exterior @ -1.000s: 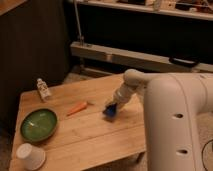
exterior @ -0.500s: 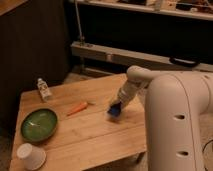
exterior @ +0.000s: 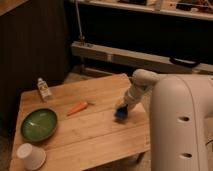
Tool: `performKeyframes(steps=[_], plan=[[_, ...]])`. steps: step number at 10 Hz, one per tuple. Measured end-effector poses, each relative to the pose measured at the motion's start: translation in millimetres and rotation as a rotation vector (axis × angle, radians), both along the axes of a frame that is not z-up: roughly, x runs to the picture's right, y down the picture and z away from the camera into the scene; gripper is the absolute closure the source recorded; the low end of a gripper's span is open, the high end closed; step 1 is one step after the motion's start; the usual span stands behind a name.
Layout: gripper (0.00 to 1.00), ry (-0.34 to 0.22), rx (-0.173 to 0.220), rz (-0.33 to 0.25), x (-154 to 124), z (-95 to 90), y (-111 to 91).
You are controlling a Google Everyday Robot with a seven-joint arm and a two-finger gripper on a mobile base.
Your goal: Wipe the white sponge on the table
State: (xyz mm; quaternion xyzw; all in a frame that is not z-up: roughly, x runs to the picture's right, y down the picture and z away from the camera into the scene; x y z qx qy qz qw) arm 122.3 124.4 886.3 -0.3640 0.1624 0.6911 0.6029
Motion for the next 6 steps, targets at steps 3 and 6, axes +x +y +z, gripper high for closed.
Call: performKeyframes(steps=[3, 6], plan=[[1.00, 0.051, -0.022, -0.020, 10.3, 19.9, 11.6], [1.00, 0.084, -0.032, -0.050, 20.2, 10.5, 15.3]])
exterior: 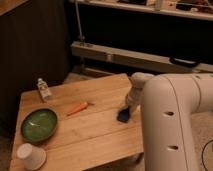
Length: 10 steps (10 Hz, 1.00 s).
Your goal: Wipe the white sponge on the table
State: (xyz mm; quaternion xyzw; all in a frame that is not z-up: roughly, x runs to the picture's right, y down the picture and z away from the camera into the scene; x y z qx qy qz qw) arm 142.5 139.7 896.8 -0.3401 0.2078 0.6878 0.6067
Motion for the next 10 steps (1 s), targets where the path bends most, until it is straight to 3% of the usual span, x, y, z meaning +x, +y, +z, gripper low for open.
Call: performKeyframes(steps=[4, 8, 10], plan=[[1.00, 0.037, -0.060, -0.056, -1.1, -48.5, 28.5], [1.00, 0.049, -0.176, -0.054, -0.8, -56.8, 69.6], [1.00, 0.035, -0.201, -0.060, -9.3, -67.8, 83.5]])
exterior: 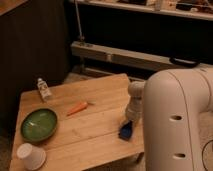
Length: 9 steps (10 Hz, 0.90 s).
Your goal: Wipe the white sponge on the table
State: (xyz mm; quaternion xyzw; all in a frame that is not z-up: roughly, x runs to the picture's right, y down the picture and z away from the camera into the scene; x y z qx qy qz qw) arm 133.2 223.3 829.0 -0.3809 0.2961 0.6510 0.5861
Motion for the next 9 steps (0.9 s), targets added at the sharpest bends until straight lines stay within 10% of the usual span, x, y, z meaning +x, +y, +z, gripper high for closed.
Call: performKeyframes(steps=[5, 9], plan=[[1.00, -0.119, -0.088, -0.084, -57.6, -32.1, 49.3], [1.00, -0.149, -0.105, -0.103, -69.2, -30.6, 49.3]])
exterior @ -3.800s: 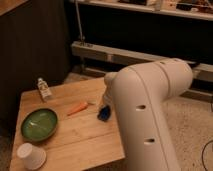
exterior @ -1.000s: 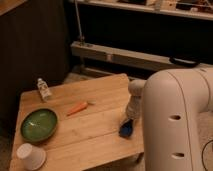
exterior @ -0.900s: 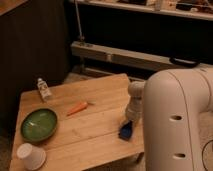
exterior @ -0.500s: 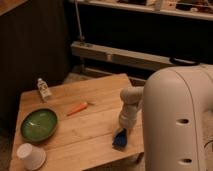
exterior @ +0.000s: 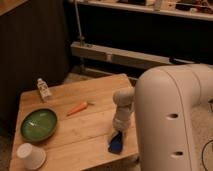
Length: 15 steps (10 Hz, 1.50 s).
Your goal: Wipe the white sponge on the table
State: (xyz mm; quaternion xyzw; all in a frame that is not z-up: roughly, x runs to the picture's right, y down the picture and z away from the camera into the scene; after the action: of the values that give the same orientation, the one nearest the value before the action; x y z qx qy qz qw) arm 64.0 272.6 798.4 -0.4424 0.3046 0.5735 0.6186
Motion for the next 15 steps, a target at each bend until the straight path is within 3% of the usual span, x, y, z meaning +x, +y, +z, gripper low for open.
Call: performKeyframes(steps=[2, 4, 15], plan=[[1.00, -0.002, 0.000, 0.001, -0.1, 0.1, -0.3], [1.00, -0.044, 0.011, -0.003, -13.6, 5.3, -5.2], [1.00, -0.044, 0.012, -0.003, -14.0, 4.9, -5.2]])
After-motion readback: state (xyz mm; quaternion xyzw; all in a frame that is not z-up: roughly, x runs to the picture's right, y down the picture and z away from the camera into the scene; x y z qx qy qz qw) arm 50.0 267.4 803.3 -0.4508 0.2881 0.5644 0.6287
